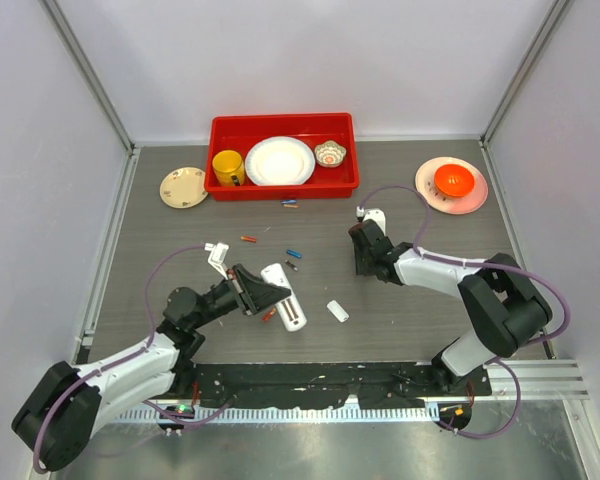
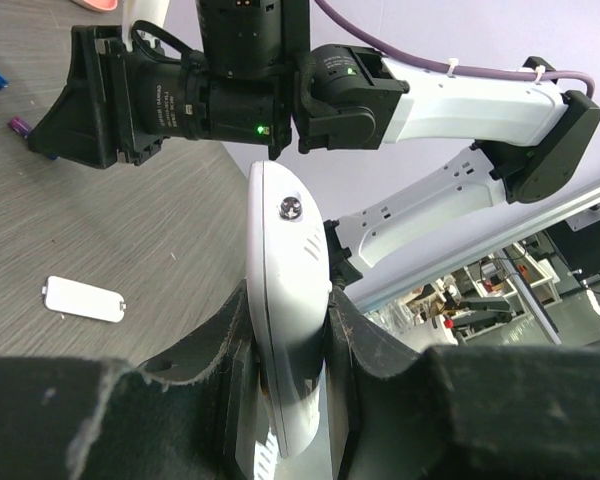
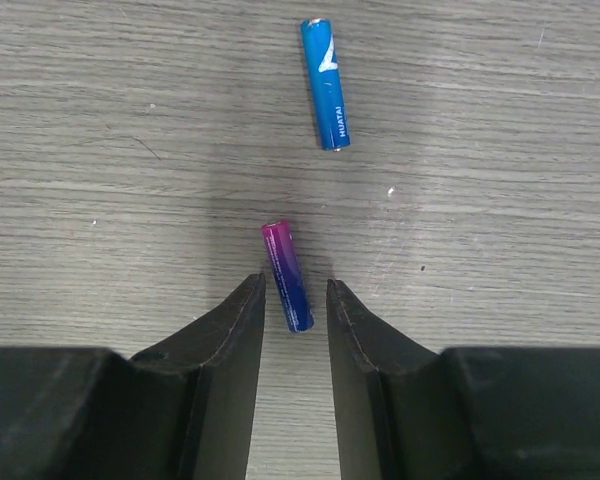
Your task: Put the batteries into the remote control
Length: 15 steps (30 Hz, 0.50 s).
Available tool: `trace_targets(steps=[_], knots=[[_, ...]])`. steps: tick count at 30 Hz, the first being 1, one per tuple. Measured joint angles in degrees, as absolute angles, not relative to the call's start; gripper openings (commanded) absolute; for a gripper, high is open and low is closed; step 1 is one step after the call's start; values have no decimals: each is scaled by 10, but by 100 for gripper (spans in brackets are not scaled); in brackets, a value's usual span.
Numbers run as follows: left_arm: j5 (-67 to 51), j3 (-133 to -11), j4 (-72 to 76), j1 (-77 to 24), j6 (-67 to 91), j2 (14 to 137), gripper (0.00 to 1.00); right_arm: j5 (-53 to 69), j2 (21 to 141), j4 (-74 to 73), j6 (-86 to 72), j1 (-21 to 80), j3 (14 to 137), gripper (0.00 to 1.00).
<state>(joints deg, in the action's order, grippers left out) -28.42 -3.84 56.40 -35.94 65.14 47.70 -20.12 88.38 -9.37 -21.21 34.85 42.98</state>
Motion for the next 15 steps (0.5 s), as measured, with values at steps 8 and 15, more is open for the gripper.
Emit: trace_targets(steps=[8, 15], knots=[[-296, -42, 593, -359, 659, 505, 0, -187, 889, -83, -214, 347, 430, 28], [-296, -44, 606, -359, 662, 509, 0, -178, 890, -76, -217, 347, 426, 16]])
